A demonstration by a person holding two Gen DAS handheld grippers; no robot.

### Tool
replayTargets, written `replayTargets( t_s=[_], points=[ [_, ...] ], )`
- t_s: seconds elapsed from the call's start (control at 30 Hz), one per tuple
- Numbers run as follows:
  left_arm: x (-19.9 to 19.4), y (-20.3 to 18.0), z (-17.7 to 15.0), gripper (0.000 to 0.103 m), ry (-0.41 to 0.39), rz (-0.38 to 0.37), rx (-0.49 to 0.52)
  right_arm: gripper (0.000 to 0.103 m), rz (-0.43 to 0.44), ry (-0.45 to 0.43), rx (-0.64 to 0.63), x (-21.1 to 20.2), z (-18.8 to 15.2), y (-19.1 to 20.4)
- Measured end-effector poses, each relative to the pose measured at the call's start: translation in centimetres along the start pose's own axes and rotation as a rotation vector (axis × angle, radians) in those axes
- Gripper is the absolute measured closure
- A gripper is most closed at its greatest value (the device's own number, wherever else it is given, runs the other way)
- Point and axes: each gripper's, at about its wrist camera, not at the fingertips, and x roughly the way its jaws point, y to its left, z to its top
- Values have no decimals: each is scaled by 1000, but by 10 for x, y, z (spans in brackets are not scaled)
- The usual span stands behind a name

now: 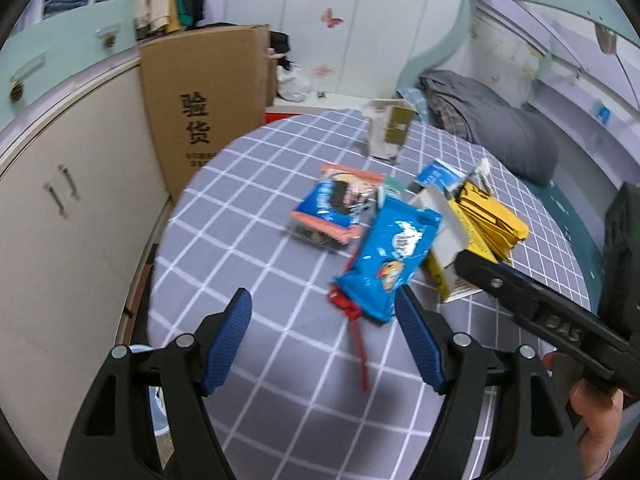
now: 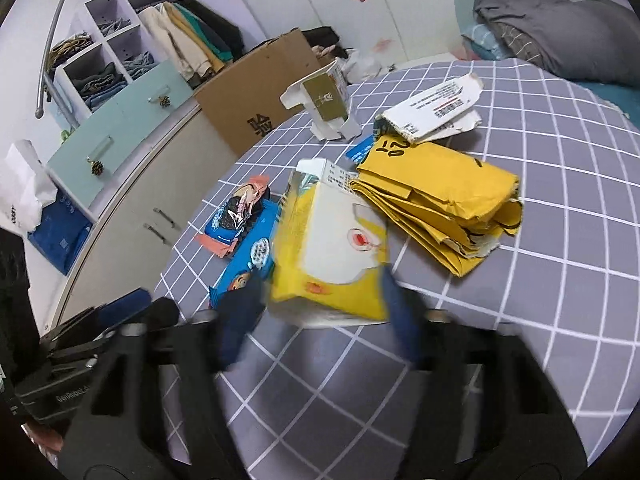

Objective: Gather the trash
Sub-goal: 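Move both tools back to the table toward the blue snack bag and yellow box, then grasp the blue snack bag with the left tool while the right tool grasps the yellow-white medicine box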

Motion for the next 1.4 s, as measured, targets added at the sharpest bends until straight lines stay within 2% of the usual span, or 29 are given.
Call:
replayTargets(
  t_s=[0.1, 0.27, 0.43, 0.5, 0.6, 0.67, 0.7, 0.73, 0.8, 0.9, 1.07, 1.13, 1.37, 1.4],
  points=[
    [13, -11, 5, 31, 7, -14, 40, 64, 15, -20, 3, -5, 2, -5],
    [37, -16, 14, 32, 40, -48, 35, 65, 12, -26, -1, -7, 2, -7],
    [55, -11, 20, 54, 80, -91, -2, 63, 15, -21, -3, -6, 3, -7],
    [59, -8, 21, 58, 80, -118, -18, 60, 12, -14, 2, -4, 4, -7],
    [62, -10, 22, 58, 75, -151, -16, 57, 8, -7, 11, -1, 6, -7],
    [61, -12, 22, 66, 62, -144, -2, 55, 1, -5, 11, 1, 7, -6],
    [59, -13, 22, 77, 54, -146, 1, 53, -5, -4, 10, 2, 8, -5],
    [57, -12, 22, 83, 43, -154, -6, 52, -10, -1, 9, 3, 9, -4],
    [53, -10, 23, 87, 37, -172, -20, 47, -19, 6, 7, 7, 11, -3],
    [47, -10, 22, 89, 13, -171, -17, 35, -40, 16, 10, 11, 13, -2],
    [35, -7, 19, 94, -21, -188, -31, 29, -58, 13, 15, 12, 15, -1],
    [29, -5, 20, 98, -39, -190, -42, 28, -58, 13, 20, 12, 16, 0],
    [9, 5, 21, 102, -95, -197, -67, 28, -96, 33, -30, 27, 23, 16],
    [7, 6, 21, 102, -100, -198, -73, 34, -107, 47, -43, 32, 23, 17]
  ],
)
